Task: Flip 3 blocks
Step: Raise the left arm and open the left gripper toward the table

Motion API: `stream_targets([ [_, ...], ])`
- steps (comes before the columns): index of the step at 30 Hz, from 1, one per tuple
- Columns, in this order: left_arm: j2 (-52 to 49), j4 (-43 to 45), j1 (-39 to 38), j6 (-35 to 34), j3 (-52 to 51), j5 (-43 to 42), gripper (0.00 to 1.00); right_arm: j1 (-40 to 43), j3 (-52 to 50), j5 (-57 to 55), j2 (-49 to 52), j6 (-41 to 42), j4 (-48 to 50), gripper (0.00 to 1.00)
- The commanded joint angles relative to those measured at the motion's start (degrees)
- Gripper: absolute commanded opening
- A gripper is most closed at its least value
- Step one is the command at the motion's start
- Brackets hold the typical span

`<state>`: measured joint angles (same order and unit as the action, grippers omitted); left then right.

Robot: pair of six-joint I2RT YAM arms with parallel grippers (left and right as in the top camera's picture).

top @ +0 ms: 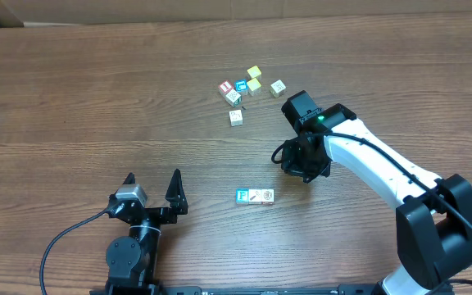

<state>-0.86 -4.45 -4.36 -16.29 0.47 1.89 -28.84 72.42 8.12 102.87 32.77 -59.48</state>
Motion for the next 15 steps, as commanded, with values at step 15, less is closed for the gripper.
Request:
stream_targets([
  [15, 0.61, 0.11, 0.26, 0.90, -0.20, -0.44, 1.00, 0.37, 1.05, 2.01, 0.00, -0.24, 0.11, 0.39],
])
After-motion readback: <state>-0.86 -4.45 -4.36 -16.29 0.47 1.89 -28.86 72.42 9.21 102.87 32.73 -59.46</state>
